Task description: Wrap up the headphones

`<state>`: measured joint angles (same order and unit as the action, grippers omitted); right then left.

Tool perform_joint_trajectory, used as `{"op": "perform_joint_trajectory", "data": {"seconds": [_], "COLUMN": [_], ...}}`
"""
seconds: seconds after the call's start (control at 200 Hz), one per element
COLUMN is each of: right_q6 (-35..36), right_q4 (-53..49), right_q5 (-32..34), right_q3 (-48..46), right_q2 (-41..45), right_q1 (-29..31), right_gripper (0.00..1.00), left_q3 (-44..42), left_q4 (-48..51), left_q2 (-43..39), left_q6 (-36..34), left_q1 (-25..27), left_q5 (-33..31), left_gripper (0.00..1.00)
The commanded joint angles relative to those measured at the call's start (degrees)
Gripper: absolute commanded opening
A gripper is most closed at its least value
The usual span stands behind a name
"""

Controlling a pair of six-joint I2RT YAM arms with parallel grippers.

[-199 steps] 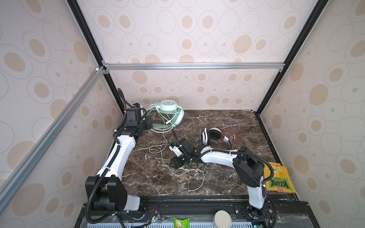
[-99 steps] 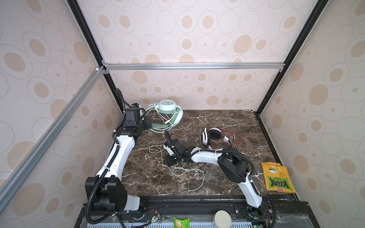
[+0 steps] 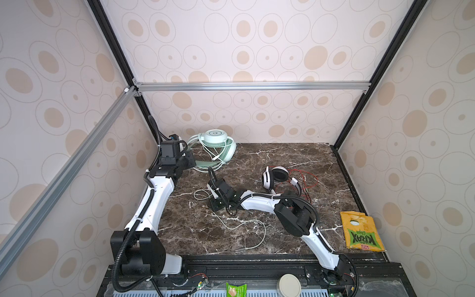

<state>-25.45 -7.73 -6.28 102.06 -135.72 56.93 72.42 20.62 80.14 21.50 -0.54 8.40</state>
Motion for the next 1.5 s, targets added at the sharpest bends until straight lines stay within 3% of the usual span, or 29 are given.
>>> {"op": "perform_joint_trajectory", "data": {"seconds": [0.0,0.15,0.205,0.29,0.335,0.44,0.55,0.985,1.225,1.496], "right_q6": [-0.10,1.46,0.80,-0.78,-1.52,-1.72,0.10,9.58,13.42,13.68], "right_q4": [-7.13,-16.54,-20.12,-24.48,-25.50,-24.34,-18.77,-12.84,-20.93,-29.39], "right_q5": [3.62,10.81,13.68,16.78,18.10,19.35,20.21,30.63,35.98,44.23], "right_q3": [3.09,10.77,13.57,16.31,16.53,13.67,4.91,-33.45,-39.11,-39.66], "right_q2": [-3.27,-6.31,-7.51,-8.74,-9.01,-7.11,-1.09,34.98,50.49,60.54], "right_q1": [1.47,4.12,4.67,4.94,4.92,4.93,4.78,1.36,4.36,9.85], "right_gripper": [0.36,0.34,0.22,0.12,0.00,0.00,0.00,0.00,0.00,0.00], "left_q3": [2.02,1.98,1.93,2.00,1.95,1.90,1.92,2.01,2.10,2.61], "left_q4": [-3.24,-3.30,-3.36,-3.32,-3.29,-3.27,-3.18,-2.80,-2.07,-0.61], "left_q2": [-2.44,-2.56,-2.69,-2.64,-2.68,-2.69,-2.53,-2.15,-0.35,1.30], "left_q6": [2.29,2.35,2.35,2.32,2.40,2.27,2.20,1.90,2.60,2.51], "left_q1": [-0.56,-0.81,-0.78,-0.79,-0.85,-0.87,-0.83,-1.99,-2.76,-3.24], "left_q5": [2.41,2.55,2.52,2.49,2.55,2.43,2.21,-0.22,-3.53,-8.21], "left_gripper": [0.00,0.00,0.00,0.00,0.00,0.00,0.00,0.00,0.00,0.00]}}
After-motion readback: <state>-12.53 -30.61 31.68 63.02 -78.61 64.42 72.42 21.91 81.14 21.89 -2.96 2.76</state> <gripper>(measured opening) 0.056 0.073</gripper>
